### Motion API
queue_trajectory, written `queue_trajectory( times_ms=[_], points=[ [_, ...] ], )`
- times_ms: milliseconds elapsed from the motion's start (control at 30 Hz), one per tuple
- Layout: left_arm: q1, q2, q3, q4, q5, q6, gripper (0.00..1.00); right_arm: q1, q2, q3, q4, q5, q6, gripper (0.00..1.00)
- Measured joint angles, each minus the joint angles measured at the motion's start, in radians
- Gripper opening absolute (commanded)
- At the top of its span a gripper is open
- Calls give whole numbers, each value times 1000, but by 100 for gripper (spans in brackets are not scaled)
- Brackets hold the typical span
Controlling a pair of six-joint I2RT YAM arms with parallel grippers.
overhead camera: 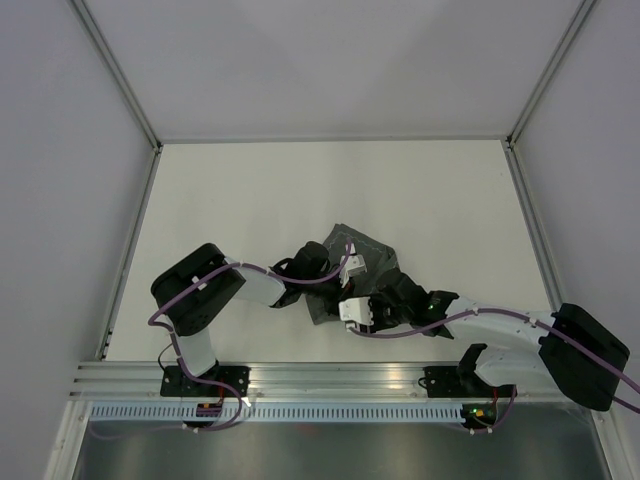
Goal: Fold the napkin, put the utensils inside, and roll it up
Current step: Roll the napkin at the center of the board.
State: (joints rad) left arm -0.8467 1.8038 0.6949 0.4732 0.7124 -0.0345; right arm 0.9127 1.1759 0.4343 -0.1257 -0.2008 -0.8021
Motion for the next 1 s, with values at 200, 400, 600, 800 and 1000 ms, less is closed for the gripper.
queue_trajectory(
  times_ms=[200,400,600,800,1000],
  points=[
    [0,0,0,0,-1,0,2,0,51,0,53,26,-8,23],
    [0,-4,0,-4,-8,0,2,0,55,0,56,27,-7,8],
    [-2,-40,-8,-50,-60,-12,7,0,84,18,64,19,-7,0],
    [-5,-141,-77,-85,-163,-30,9,0,158,80,64,-21,-15,0],
    [-5,-207,-107,-129,-228,-35,21,0,210,129,58,-53,-26,0]
  ],
)
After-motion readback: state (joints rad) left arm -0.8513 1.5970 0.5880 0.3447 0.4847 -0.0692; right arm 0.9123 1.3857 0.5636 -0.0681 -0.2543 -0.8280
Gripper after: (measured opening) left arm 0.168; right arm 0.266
